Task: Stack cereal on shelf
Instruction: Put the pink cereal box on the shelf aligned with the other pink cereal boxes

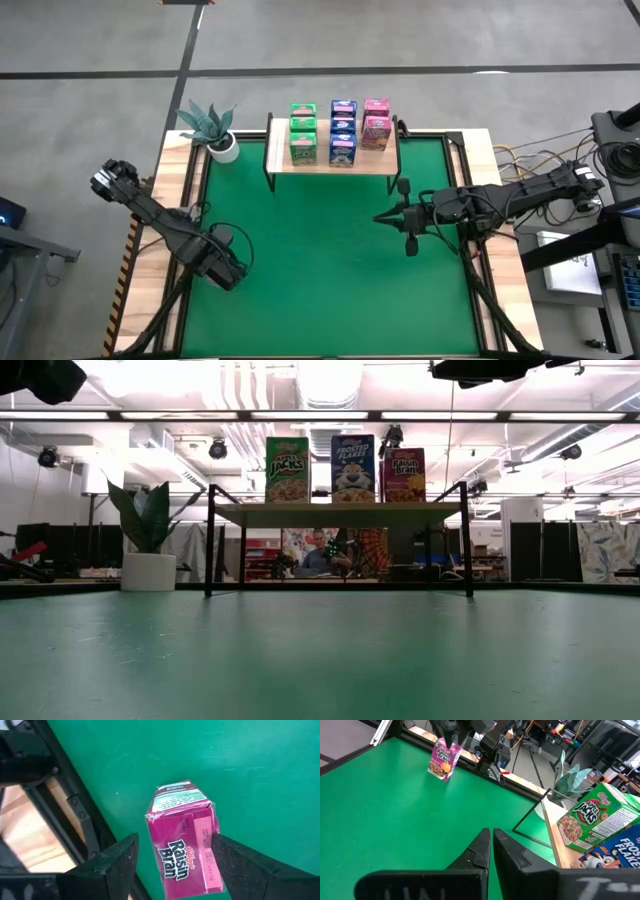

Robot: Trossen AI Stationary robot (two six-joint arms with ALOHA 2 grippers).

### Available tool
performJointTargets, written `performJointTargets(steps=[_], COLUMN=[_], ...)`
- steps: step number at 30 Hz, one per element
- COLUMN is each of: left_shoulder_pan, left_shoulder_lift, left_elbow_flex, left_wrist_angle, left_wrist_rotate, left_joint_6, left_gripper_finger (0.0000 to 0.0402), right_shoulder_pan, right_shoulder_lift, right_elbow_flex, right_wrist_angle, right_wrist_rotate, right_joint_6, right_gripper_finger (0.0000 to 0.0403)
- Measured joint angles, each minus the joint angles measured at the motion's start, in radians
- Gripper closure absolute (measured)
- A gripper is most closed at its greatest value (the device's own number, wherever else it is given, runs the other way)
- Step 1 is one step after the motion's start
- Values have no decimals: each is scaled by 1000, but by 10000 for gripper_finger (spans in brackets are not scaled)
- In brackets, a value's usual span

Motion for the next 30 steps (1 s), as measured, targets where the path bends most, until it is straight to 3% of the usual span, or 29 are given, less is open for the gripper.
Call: performJointTargets(steps=[30], left_shoulder_pan=[0], left_shoulder_lift=[4], left_elbow_flex=[48], left_wrist_angle=[-23], left_wrist_rotate=[-12], left_joint_6=[19], left_gripper_finger=[169], right_shoulder_pan=[0], right_shoulder_lift=[1], right_elbow_flex=[0], right_wrist_angle=[-15], right_wrist_rotate=[2], right_joint_6=[9], right_gripper_finger=[394])
